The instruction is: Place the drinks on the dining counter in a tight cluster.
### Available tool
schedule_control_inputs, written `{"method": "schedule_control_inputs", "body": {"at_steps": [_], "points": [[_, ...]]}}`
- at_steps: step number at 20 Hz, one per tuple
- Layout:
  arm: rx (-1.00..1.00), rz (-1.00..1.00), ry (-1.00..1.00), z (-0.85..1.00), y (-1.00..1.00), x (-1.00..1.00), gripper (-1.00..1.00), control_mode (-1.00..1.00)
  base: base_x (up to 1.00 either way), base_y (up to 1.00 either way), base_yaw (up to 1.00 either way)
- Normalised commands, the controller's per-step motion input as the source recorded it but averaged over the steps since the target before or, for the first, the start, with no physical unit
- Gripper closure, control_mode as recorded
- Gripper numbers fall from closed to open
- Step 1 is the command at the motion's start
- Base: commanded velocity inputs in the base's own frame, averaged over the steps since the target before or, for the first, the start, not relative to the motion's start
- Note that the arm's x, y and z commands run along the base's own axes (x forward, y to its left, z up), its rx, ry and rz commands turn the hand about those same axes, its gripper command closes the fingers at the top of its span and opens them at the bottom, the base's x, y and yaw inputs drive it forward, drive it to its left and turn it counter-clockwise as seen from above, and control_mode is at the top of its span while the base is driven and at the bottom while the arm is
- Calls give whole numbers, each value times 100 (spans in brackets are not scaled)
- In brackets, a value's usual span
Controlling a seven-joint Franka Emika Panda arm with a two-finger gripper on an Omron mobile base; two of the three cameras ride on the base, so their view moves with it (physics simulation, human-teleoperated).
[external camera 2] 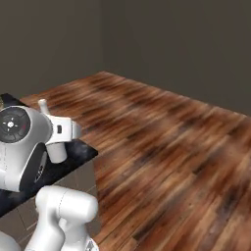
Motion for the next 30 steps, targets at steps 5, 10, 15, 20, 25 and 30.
{"method": "schedule_control_inputs", "body": {"at_steps": [5, 10, 15, 20, 25, 30], "points": [[0, 0, 0, 0, 0, 0, 100, 100, 68, -11, 82], [0, 0, 0, 0, 0, 0, 100, 100, -7, -94, 44], [0, 0, 0, 0, 0, 0, 100, 100, 1, -99, 18], [0, 0, 0, 0, 0, 0, 100, 100, 76, -55, 32], [0, 0, 0, 0, 0, 0, 100, 100, 100, -28, 28], [0, 0, 0, 0, 0, 0, 100, 100, 92, -67, 41]]}}
